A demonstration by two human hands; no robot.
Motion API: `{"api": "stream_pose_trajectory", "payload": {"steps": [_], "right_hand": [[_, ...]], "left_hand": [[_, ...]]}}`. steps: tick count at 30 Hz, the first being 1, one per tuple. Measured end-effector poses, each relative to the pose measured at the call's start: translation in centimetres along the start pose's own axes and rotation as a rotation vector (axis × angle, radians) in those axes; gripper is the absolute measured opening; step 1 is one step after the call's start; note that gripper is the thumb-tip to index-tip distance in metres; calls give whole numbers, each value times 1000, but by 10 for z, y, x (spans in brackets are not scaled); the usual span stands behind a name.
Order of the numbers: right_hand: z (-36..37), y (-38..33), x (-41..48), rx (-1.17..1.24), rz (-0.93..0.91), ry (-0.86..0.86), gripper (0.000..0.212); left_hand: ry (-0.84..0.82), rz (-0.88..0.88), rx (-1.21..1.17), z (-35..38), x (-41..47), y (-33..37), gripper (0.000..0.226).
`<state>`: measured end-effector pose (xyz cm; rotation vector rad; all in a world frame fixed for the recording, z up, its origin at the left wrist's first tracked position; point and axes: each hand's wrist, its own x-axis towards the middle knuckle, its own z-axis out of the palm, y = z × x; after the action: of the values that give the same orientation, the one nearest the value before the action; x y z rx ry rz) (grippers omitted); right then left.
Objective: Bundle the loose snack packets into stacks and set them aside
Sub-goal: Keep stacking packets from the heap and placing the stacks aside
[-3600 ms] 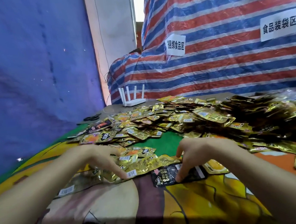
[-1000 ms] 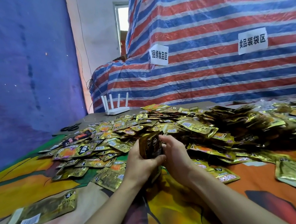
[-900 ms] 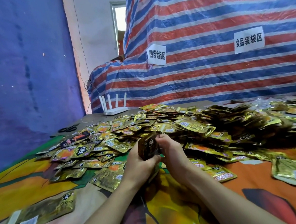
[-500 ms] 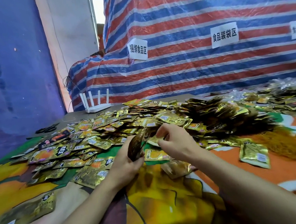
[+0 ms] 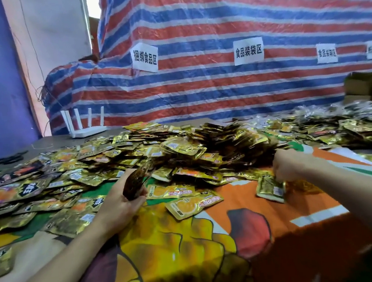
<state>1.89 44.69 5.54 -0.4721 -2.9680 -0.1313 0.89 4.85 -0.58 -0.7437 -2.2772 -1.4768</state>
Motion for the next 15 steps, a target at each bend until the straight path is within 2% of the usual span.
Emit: {"api": "stream_pose_trajectory", "payload": {"steps": [6,11,15], "right_hand": [[8,2,3,35,-4,20,16],[11,0,12,95,11,109,20],[25,-1,17,123,73,62,5]], "left_hand": [[9,1,-2,0,0,1,29],[15,-8,-8,0,0,0,28],[19,-7,-4,0,0,-2,28]]}}
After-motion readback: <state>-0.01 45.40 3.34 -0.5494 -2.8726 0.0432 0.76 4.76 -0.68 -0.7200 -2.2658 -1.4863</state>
